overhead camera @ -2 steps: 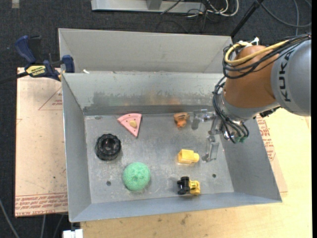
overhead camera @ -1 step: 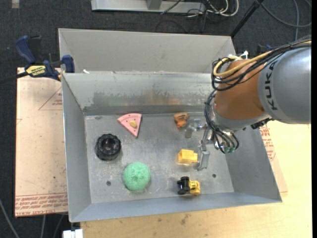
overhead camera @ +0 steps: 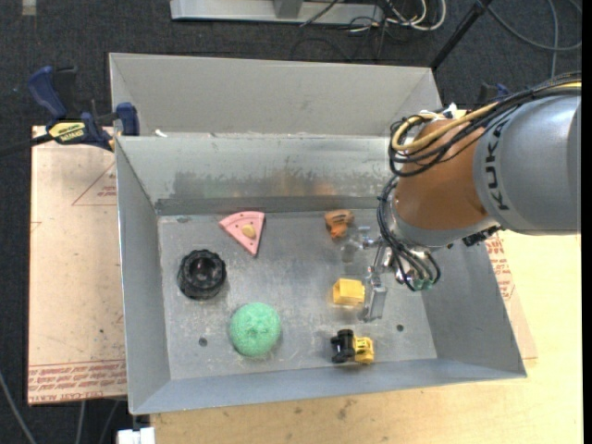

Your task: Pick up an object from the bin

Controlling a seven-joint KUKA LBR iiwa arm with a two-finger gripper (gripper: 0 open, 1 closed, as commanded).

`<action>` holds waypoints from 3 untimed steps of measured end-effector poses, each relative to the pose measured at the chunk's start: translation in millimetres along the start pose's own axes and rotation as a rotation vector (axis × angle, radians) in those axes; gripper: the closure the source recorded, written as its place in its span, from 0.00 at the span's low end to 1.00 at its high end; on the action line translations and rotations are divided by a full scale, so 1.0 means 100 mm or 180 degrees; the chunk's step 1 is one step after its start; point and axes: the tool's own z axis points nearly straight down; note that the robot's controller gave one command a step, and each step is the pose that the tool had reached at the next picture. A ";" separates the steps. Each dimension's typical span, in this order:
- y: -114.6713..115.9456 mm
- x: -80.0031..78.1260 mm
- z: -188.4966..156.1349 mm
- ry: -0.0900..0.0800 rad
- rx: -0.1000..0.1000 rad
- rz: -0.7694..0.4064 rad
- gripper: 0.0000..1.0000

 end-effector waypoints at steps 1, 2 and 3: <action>-0.03 0.03 0.14 -0.0004 0.0003 -0.0138 0.00; -0.04 0.17 0.26 -0.0016 0.0004 -0.0587 1.00; -0.04 0.17 0.26 -0.0016 0.0004 -0.0589 1.00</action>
Offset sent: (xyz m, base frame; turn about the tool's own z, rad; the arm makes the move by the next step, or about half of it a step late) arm -0.0185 -0.0045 -0.0268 -0.1859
